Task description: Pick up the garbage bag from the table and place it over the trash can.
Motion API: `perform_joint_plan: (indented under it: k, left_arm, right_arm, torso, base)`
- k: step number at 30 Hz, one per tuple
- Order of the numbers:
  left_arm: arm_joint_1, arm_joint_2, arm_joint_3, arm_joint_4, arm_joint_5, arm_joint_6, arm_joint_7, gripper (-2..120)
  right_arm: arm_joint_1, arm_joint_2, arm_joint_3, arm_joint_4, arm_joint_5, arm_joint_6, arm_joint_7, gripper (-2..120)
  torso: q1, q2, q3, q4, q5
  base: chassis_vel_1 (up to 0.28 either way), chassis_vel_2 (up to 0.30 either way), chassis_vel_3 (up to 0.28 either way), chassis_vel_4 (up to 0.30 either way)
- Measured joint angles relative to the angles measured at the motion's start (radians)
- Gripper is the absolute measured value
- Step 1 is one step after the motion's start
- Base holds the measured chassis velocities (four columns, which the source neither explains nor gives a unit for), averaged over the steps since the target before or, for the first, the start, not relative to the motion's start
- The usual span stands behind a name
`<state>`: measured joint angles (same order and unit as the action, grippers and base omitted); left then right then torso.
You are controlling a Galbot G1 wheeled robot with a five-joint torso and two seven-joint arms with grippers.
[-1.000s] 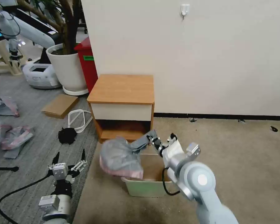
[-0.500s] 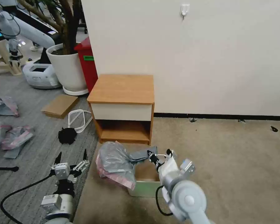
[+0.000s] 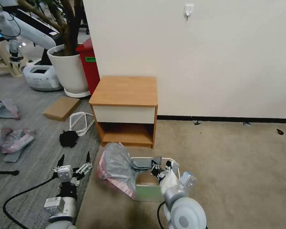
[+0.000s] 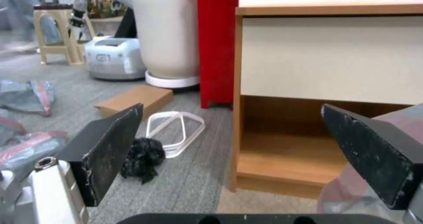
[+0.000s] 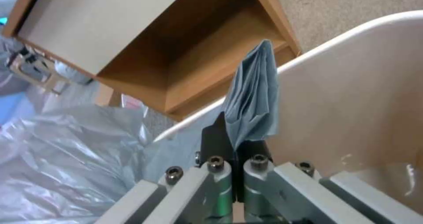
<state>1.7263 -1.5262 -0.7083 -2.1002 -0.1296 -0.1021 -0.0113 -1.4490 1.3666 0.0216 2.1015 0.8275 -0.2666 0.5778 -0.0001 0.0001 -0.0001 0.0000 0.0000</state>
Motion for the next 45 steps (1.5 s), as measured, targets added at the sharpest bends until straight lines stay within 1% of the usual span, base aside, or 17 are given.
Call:
perform_joint_plan:
  k: [7, 10, 14, 17, 18, 20, 22, 23, 24, 27, 28, 30, 31, 33, 34, 37, 45]
  left_arm:
    - [-0.003, -0.002, 0.002, 0.001, 0.000, 0.001, 0.000, 100]
    - [-0.003, -0.002, 0.004, 0.001, 0.000, 0.002, 0.001, 100]
    - [-0.003, -0.001, 0.004, 0.001, 0.000, 0.002, 0.001, 100]
    - [-0.002, -0.002, 0.006, 0.001, 0.001, 0.002, 0.001, 100]
    - [-0.002, -0.002, 0.006, 0.001, 0.001, 0.002, 0.001, 100]
    - [-0.002, -0.002, 0.009, 0.001, 0.003, 0.003, 0.002, 100]
    - [-0.002, -0.002, 0.009, 0.001, 0.003, 0.003, 0.002, 100]
    - [-0.001, -0.002, 0.009, 0.001, 0.003, 0.003, 0.002, 100]
    - [-0.001, -0.002, 0.009, 0.001, 0.003, 0.003, 0.002, 100]
    - [-0.001, 0.001, 0.008, 0.001, 0.003, 0.003, 0.002, 100]
    - [-0.001, 0.001, 0.008, 0.001, 0.003, 0.003, 0.002, 100]
    - [-0.001, 0.003, 0.008, 0.000, 0.003, 0.003, 0.002, 100]
    - [-0.001, 0.003, 0.008, 0.000, 0.003, 0.003, 0.002, 100]
    - [0.001, 0.005, 0.008, -0.005, 0.003, 0.003, 0.003, 100]
    - [0.001, 0.005, 0.008, -0.005, 0.003, 0.003, 0.003, 100]
    - [0.006, 0.011, 0.006, -0.020, 0.005, 0.003, 0.008, 100]
    - [0.014, 0.021, 0.000, -0.041, 0.005, 0.003, 0.032, 100]
  right_arm:
    - [-0.014, -0.022, -0.023, 0.000, -0.086, -0.008, -0.030, 0]
    - [-0.021, -0.035, -0.027, -0.001, -0.162, -0.010, -0.055, 14]
    - [-0.021, -0.048, -0.024, -0.011, -0.214, -0.006, -0.075, 22]
    - [-0.008, -0.075, -0.014, -0.044, -0.302, 0.012, -0.105, 40]
    - [-0.008, -0.075, -0.014, -0.044, -0.302, 0.012, -0.105, 40]
    - [-0.001, -0.082, -0.012, -0.054, -0.317, 0.016, -0.107, 50]
    - [0.000, -0.084, -0.011, -0.058, -0.325, 0.016, -0.107, 53]
    - [0.000, -0.087, -0.010, -0.061, -0.339, 0.017, -0.107, 61]
    - [0.000, -0.087, -0.010, -0.061, -0.339, 0.017, -0.107, 61]
    - [-0.004, -0.094, -0.007, -0.065, -0.366, 0.022, -0.107, 76]
    - [-0.004, -0.094, -0.007, -0.065, -0.366, 0.022, -0.107, 76]
    - [-0.006, -0.097, -0.004, -0.066, -0.383, 0.032, -0.107, 85]
    - [-0.006, -0.097, -0.004, -0.066, -0.383, 0.032, -0.107, 85]
    - [-0.007, -0.102, 0.005, -0.060, -0.391, 0.039, -0.107, 96]
    - [-0.007, -0.102, 0.005, -0.060, -0.391, 0.039, -0.107, 96]
    - [-0.007, -0.110, 0.022, -0.043, -0.393, 0.042, -0.107, 107]
    - [-0.009, -0.112, 0.042, -0.027, -0.409, 0.048, -0.107, 114]
  torso:
    - [0.000, 0.000, 0.000, 0.0000, 0.0000]
    - [0.000, 0.000, 0.000, 0.0000, 0.0000]
    - [0.000, 0.000, 0.000, 0.0000, 0.0000]
    - [0.000, 0.000, 0.000, 0.0000, 0.0001]
    - [0.000, 0.000, 0.000, 0.0000, 0.0001]
    - [0.000, 0.000, 0.000, 0.0000, 0.0001]
    - [0.000, 0.000, 0.000, 0.0000, 0.0001]
    - [0.000, 0.000, 0.000, 0.0001, 0.0000]
    - [0.000, 0.000, 0.000, 0.0001, 0.0000]
    - [0.000, 0.000, 0.000, 0.0000, 0.0000]
    - [0.000, 0.000, 0.000, 0.0000, 0.0000]
    - [0.000, 0.000, 0.000, 0.0000, 0.0001]
    - [0.000, 0.000, 0.000, 0.0000, 0.0001]
    - [0.000, 0.000, 0.000, 0.0000, 0.0000]
    - [0.000, 0.000, 0.000, 0.0000, 0.0000]
    - [0.000, 0.000, 0.000, 0.0000, 0.0000]
    - [0.000, 0.000, 0.000, 0.0000, -0.0001]
  base:
    - [0.000, 0.000, 0.000, 0.000]
    - [0.000, 0.000, 0.000, 0.000]
    - [0.000, 0.000, 0.000, 0.000]
    - [0.000, 0.000, 0.000, 0.000]
    - [0.000, 0.000, 0.000, 0.000]
    - [0.000, 0.000, 0.000, 0.000]
    - [0.000, 0.000, 0.000, 0.000]
    - [0.000, 0.000, 0.000, 0.000]
    - [0.000, 0.000, 0.000, 0.000]
    - [0.000, 0.000, 0.000, 0.000]
    - [0.000, 0.000, 0.000, 0.000]
    - [0.000, 0.000, 0.000, 0.000]
    - [0.000, 0.000, 0.000, 0.000]
    - [0.000, 0.000, 0.000, 0.000]
    - [0.000, 0.000, 0.000, 0.000]
    - [0.000, 0.000, 0.000, 0.000]
    - [0.000, 0.000, 0.000, 0.000]
